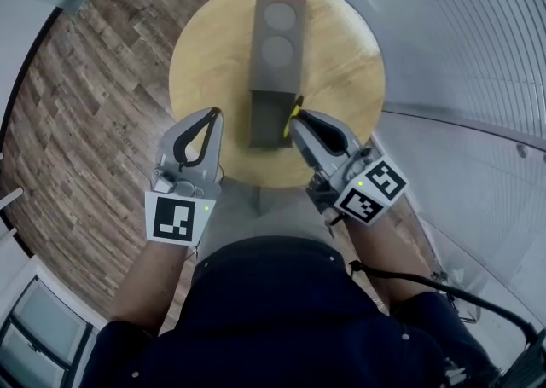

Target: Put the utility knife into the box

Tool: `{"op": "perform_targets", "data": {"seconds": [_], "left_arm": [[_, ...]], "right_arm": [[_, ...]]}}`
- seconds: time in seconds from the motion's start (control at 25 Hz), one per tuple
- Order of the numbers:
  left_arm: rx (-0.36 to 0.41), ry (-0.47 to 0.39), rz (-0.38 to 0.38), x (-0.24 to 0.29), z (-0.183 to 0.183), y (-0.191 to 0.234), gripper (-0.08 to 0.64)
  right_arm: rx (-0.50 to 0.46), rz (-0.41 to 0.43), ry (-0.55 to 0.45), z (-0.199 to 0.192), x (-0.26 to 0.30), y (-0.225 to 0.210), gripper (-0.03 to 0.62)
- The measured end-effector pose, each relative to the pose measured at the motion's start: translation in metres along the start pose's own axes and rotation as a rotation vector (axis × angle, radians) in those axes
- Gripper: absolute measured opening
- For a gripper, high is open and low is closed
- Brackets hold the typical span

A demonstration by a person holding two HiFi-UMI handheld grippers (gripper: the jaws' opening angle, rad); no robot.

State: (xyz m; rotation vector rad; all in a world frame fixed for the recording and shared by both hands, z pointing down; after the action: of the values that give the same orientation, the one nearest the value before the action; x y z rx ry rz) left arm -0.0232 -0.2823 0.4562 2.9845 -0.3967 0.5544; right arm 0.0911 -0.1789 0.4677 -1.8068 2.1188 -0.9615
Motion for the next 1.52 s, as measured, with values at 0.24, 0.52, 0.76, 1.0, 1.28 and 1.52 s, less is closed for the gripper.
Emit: {"op": "perform_targets", "data": {"seconds": [0.24,0.52,0.76,1.0,1.28,1.52], "left_arm": [[0.013,0.027,-0.035,0.019,-0.008,0.001,0.003],[0.005,0.043,-0.031,0.023,-0.027,0.014,0.003],[-0.004,0.070,-0.070,0.037,-0.047,0.009,0.003],[0.001,0.083,-0.087,0.049,-0.057,0.006,0.003],[-0.013,0.095,-0.096,0.056,-0.069,0.008,0.003],[-0.001,0.120,-0.110,0.057,-0.074,0.005,0.003]], "right_arm": [[0.030,0.000,0.051,-0.016,0.011,-0.023,0.057],[0.041,-0.001,0.089,-0.038,0.026,-0.031,0.057],[0.053,-0.013,0.117,-0.054,0.032,-0.044,0.057],[0.086,-0.053,0.145,-0.074,0.032,-0.063,0.057],[0.077,-0.097,0.173,-0.090,0.043,-0.077,0.057],[0.075,-0.120,0.207,-0.094,0.050,-0.084,0.057]]}}
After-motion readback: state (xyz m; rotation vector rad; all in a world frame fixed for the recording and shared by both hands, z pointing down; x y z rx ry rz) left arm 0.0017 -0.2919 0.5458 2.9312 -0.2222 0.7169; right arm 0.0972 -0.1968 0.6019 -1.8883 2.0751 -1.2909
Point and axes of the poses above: the fingertips, and each gripper's own axes: x forward along the fingers, y to its left, z out of its top, the point moved 3 cm from there along -x, backward along the fingers, and after that the axes turned 5 degrees about y, right-handed, at the moved point
